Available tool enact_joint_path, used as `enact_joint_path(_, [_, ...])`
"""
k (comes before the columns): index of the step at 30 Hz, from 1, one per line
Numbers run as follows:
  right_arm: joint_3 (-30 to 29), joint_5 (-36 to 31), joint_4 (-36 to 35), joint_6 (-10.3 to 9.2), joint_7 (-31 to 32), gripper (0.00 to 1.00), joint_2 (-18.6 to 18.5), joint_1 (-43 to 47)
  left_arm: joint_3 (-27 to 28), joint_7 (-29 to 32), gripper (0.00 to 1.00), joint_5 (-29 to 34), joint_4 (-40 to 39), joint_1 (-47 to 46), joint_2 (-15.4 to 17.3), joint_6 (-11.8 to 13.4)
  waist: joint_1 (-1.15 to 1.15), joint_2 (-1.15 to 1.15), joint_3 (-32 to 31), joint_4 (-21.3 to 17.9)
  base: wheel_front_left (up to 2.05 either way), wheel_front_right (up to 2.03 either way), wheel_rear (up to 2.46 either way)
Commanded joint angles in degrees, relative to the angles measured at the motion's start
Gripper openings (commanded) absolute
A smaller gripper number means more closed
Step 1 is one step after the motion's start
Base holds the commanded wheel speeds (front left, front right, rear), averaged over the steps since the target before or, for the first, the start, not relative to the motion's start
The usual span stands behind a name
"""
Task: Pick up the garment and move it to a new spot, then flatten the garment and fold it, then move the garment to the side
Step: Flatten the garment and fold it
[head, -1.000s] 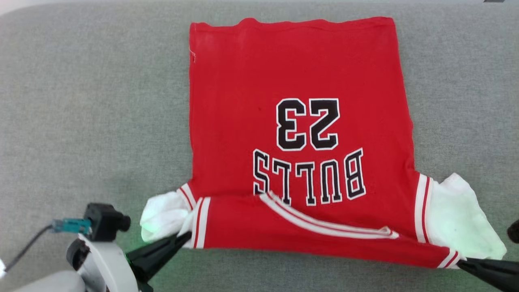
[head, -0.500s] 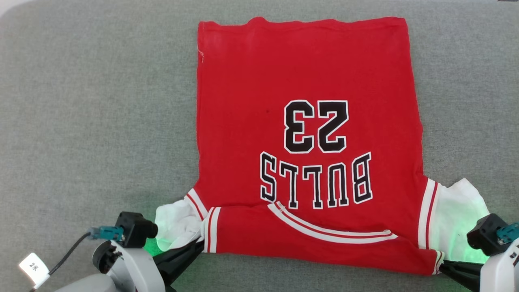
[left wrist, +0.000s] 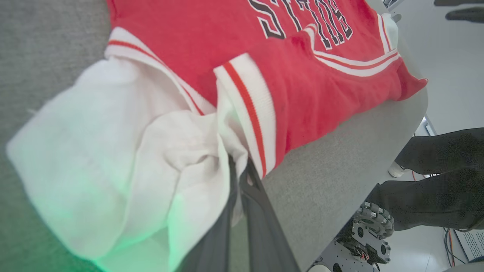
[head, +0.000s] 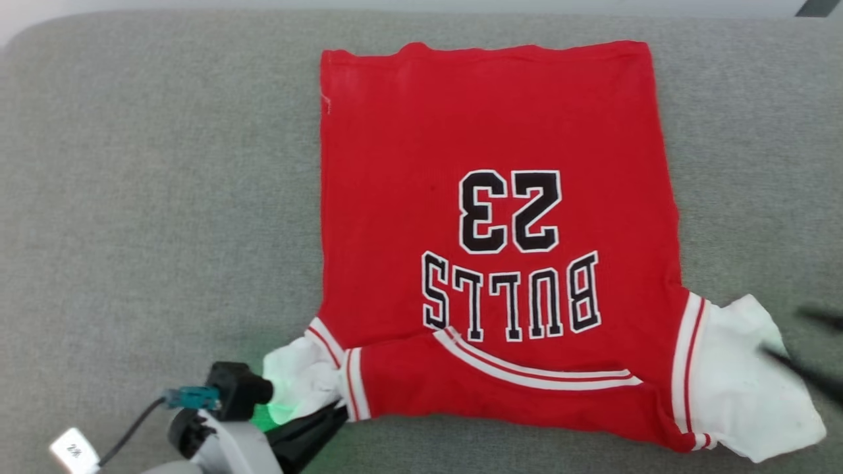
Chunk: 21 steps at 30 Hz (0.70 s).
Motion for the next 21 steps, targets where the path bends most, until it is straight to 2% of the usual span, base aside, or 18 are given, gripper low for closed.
enact_joint_path(1, [-1.54,0.33,-0.25,-0.11,0.46,1.0,-0.31,-0.01,-0.24,-0.11,0.0,0.67,-0.23,-0.16,-0.64,0.08,0.0,0.0,0.73,0.99,0.0,0.0,0.0])
enact_joint_path(4, [-8.47,1.19,0.2,-0.1,3.69,1.0,-0.65,-2.42,-0.13,-0.11,0.0,2.17,-0.89,-1.62,-2.15,0.08,0.0,0.0,2.09,2.84,0.0,0.0,0.0])
enact_joint_path(6, [-12.24,0.87,2.21,-0.11,5.98,1.0,0.84,-5.82,-0.14,0.13,0.0,3.28,-1.25,-2.67,-3.52,0.08,0.0,0.0,3.25,4.42,0.0,0.0,0.0])
enact_joint_path(9, [-13.93,-1.91,6.0,-0.1,10.23,1.0,4.66,-13.48,-0.11,0.51,0.0,4.91,-1.57,-4.42,-5.64,0.08,0.0,0.0,5.2,6.96,0.0,0.0,0.0])
enact_joint_path(16, [-8.76,-11.71,23.46,-0.1,22.91,1.0,16.64,-36.88,-0.11,2.37,0.0,8.3,-2.43,-7.63,-9.75,0.06,0.0,0.0,10.31,12.4,0.0,0.0,0.0])
enact_joint_path(21, [-4.02,-17.8,36.77,-0.1,27.48,1.0,22.26,-48.68,-0.14,3.17,0.0,9.56,-2.72,-8.77,-10.79,0.06,0.0,0.0,12.37,15.13,0.0,0.0,0.0])
